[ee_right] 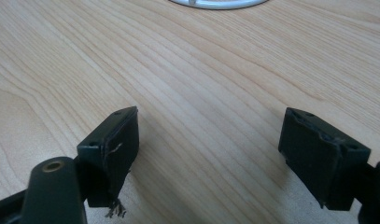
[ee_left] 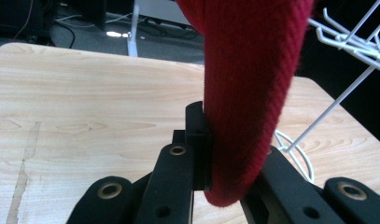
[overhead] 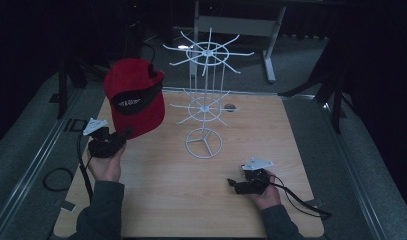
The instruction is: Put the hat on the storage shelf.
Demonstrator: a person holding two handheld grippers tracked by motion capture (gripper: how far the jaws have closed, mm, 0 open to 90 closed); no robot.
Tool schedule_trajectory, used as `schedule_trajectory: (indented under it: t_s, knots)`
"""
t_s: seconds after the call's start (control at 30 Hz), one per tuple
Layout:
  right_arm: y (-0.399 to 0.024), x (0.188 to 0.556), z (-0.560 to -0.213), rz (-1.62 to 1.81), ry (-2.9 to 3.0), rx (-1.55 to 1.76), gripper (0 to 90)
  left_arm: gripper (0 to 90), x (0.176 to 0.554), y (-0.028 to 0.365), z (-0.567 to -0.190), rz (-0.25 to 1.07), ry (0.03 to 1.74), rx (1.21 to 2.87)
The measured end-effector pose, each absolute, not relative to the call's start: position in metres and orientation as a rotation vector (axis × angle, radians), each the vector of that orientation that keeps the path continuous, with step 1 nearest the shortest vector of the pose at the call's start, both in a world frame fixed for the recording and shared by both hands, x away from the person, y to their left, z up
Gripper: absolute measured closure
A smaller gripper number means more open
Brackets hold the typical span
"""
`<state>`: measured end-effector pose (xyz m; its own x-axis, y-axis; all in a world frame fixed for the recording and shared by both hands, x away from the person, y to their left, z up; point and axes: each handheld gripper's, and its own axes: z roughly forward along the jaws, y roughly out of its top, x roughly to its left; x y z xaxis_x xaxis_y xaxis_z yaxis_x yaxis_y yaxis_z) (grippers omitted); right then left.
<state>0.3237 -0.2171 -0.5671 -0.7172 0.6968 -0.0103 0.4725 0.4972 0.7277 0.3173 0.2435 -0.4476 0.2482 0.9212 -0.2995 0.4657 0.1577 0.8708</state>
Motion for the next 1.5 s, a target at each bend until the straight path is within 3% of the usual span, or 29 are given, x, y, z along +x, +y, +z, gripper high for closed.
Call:
schedule_trajectory:
  t_s: [1.5]
  knots:
    - [-0.217, 0.324, -0.567, 1.044, 2.444, 0.983, 20.0, 85.9, 0.318, 0.255, -0.402, 0.625, 1.291, 1.429]
